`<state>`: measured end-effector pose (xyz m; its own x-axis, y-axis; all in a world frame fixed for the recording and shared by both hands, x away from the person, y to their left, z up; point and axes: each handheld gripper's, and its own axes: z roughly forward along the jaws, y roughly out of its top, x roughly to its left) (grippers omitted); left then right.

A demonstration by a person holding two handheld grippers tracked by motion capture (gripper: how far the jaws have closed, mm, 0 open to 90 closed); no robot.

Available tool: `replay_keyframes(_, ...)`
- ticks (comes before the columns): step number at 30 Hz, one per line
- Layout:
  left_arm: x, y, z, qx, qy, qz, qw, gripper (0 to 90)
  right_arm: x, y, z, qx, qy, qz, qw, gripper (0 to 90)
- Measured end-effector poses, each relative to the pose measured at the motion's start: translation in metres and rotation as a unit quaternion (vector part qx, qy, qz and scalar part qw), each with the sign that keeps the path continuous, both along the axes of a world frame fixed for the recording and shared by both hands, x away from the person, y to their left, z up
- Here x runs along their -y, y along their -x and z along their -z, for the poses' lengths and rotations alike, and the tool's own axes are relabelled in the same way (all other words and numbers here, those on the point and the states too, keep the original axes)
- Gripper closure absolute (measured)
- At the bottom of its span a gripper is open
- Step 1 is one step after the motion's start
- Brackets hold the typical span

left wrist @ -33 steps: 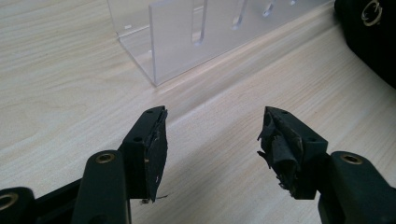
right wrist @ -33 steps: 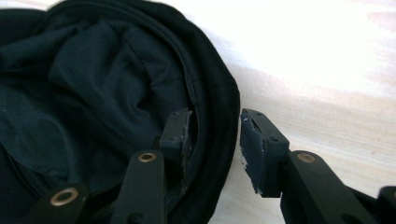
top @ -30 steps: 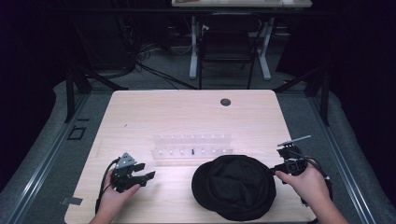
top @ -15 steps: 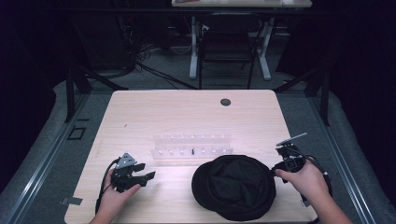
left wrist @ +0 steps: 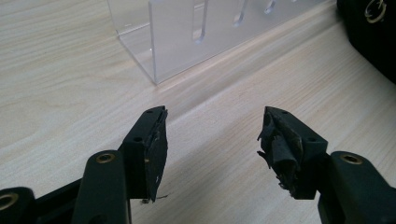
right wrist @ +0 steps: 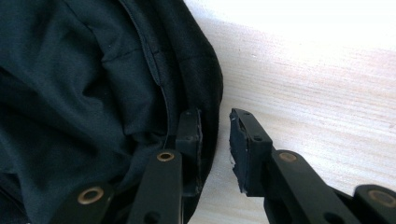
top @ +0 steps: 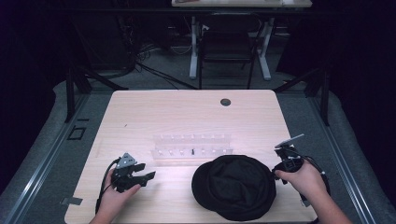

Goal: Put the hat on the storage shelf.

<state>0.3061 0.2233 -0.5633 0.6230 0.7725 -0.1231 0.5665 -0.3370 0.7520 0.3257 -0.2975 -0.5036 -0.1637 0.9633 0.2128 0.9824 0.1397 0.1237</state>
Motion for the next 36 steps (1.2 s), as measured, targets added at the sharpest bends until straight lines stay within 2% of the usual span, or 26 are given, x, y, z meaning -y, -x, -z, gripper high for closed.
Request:
replay_keyframes(3, 0.0, 0.0, 0.0, 0.0, 0.0, 0.0, 1.0, 41.2, 0.0, 0.0, 0.003, -0.002, -0.011, 0.011, 0.9999, 74.9)
replay_keyframes(6, 0.0, 0.0, 0.0, 0.0, 0.0, -0.001, 1.0, 41.2, 0.001, -0.001, 0.005, -0.014, -0.013, 0.006, 0.9998, 76.0)
replay_keyframes(9, 0.0, 0.0, 0.0, 0.0, 0.0, 0.0, 1.0, 41.2, 0.0, 0.0, 0.008, -0.01, -0.011, 0.012, 0.9998, 76.3)
replay_keyframes(10, 0.0, 0.0, 0.0, 0.0, 0.0, 0.0, 1.0, 41.2, 0.001, -0.001, 0.008, -0.017, -0.019, 0.005, 0.9997, 76.4)
replay_keyframes(11, 0.0, 0.0, 0.0, 0.001, 0.0, 0.0, 1.0, 41.2, 0.001, -0.001, 0.01, -0.015, -0.022, 0.009, 0.9996, 76.5)
replay_keyframes(13, 0.0, 0.0, 0.0, 0.0, 0.0, 0.001, 1.0, 41.2, 0.001, -0.003, 0.011, -0.028, -0.021, 0.0, 0.9994, 76.6)
replay_keyframes(14, 0.0, 0.0, 0.0, 0.001, 0.0, 0.0, 1.0, 41.2, 0.001, -0.002, 0.013, -0.021, -0.025, 0.004, 0.9995, 76.7)
replay_keyframes(16, 0.0, 0.0, 0.0, 0.0, 0.0, 0.0, 1.0, 41.2, 0.002, -0.005, 0.012, -0.036, -0.017, -0.009, 0.9992, 77.0)
replay_keyframes(18, 0.0, 0.0, 0.0, 0.0, 0.0, 0.0, 1.0, 41.2, 0.0, -0.004, 0.015, -0.027, -0.026, 0.005, 0.9993, 77.2)
replay_keyframes(20, 0.0, 0.0, 0.0, 0.0, 0.0, 0.0, 1.0, 41.2, 0.002, -0.005, 0.014, -0.04, -0.023, -0.006, 0.9989, 77.8)
replay_keyframes(21, 0.0, 0.0, 0.0, 0.0, 0.0, 0.0, 1.0, 41.2, 0.003, -0.006, 0.015, -0.043, -0.026, -0.003, 0.9987, 78.5)
replay_keyframes(24, 0.0, 0.0, 0.0, 0.0, 0.001, -0.001, 1.0, 41.2, 0.001, -0.006, 0.018, -0.039, -0.035, 0.008, 0.9986, 79.7)
replay_keyframes(28, 0.0, 0.0, 0.0, 0.0, 0.001, -0.001, 1.0, 41.2, 0.0, -0.005, 0.019, -0.039, -0.035, 0.013, 0.9985, 81.7)
replay_keyframes(29, 0.0, 0.0, 0.0, 0.0, 0.001, -0.001, 1.0, 41.2, 0.0, -0.006, 0.019, -0.049, -0.03, -0.001, 0.9983, 83.3)
replay_keyframes(36, -0.001, 0.0, 0.0, 0.0, 0.001, -0.001, 1.0, 41.2, 0.0, -0.006, 0.018, -0.056, -0.03, -0.004, 0.998, 86.5)
